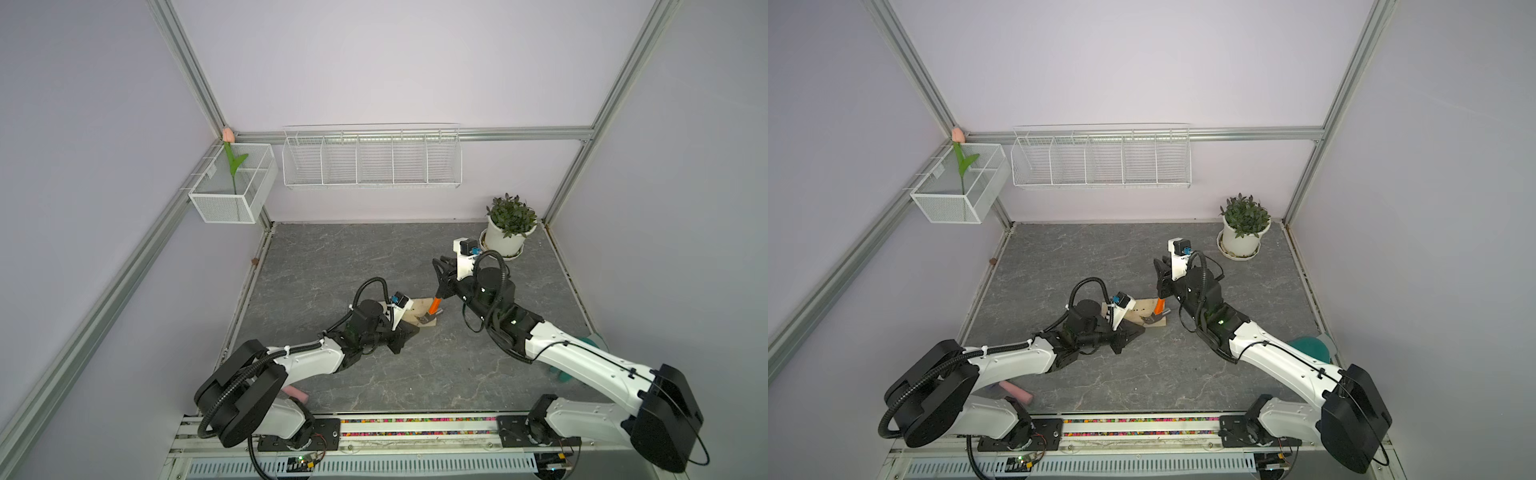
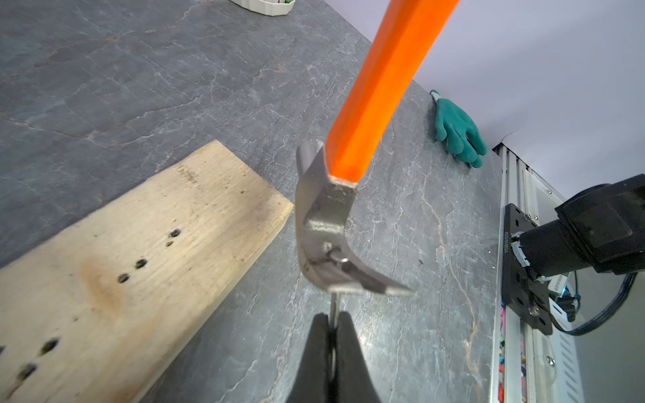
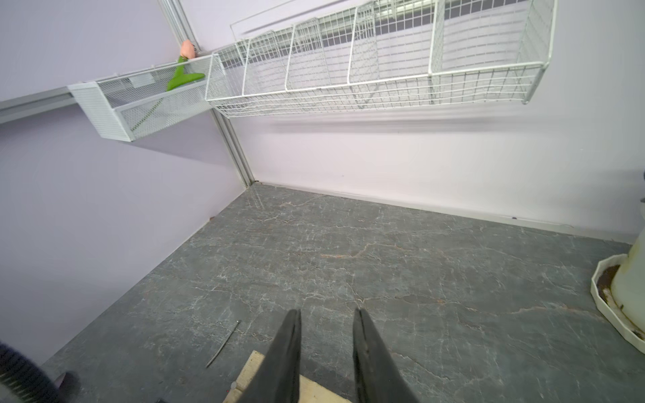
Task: Use a claw hammer to pull out a nail
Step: Pick up the nail with the hammer.
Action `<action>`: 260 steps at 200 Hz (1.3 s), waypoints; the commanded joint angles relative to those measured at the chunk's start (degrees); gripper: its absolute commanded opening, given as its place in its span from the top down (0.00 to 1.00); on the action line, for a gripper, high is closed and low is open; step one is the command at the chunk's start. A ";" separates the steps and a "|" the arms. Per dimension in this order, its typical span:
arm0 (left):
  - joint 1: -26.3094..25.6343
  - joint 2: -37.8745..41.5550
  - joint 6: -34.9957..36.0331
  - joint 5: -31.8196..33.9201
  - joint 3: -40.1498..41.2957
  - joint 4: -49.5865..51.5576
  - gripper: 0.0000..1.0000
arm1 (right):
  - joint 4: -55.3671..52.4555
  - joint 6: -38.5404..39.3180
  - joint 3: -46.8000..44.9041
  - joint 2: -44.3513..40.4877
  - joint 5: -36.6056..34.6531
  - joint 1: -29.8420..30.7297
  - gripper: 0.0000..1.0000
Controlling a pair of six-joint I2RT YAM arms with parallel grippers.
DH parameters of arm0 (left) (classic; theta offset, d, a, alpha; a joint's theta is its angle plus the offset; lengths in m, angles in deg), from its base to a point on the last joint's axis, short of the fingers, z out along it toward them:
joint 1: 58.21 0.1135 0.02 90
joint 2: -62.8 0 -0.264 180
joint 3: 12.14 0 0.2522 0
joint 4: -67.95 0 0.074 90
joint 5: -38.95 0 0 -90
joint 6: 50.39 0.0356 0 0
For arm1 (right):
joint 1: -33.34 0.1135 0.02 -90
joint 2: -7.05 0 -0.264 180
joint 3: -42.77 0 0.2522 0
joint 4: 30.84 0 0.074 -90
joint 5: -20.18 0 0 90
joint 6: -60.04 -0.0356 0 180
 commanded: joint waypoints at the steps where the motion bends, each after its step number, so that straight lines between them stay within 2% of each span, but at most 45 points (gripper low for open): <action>1: 0.81 2.55 -2.34 4.00 -3.11 -0.22 1.00 | 3.27 5.18 -2.18 -1.62 1.42 0.21 0.93; 55: 0.81 4.56 -7.63 2.74 -5.08 1.15 1.00 | 7.84 7.04 -2.03 1.81 1.72 2.34 0.93; 93: 0.85 6.54 -8.74 7.10 -6.80 8.34 1.00 | 10.91 7.98 -2.90 3.10 2.73 2.48 0.93; 122: 0.81 8.33 -9.83 8.82 -4.95 7.42 1.00 | 13.36 7.80 -4.04 3.62 2.38 2.53 0.93; 168: 0.88 13.59 -8.60 1.95 0.43 0.34 1.00 | 15.95 7.57 -4.92 5.03 8.70 1.09 0.93; 190: 0.87 13.31 -7.13 0.07 0.16 1.86 1.00 | 16.22 6.98 -5.26 4.77 10.44 0.32 0.93; 227: 0.99 14.64 -9.04 6.41 1.64 1.69 1.00 | 13.24 6.43 -3.39 4.62 2.89 1.69 0.93; 260: 1.92 20.34 -11.58 25.31 2.07 10.64 1.00 | 9.40 8.63 -0.07 3.82 -7.53 5.16 0.93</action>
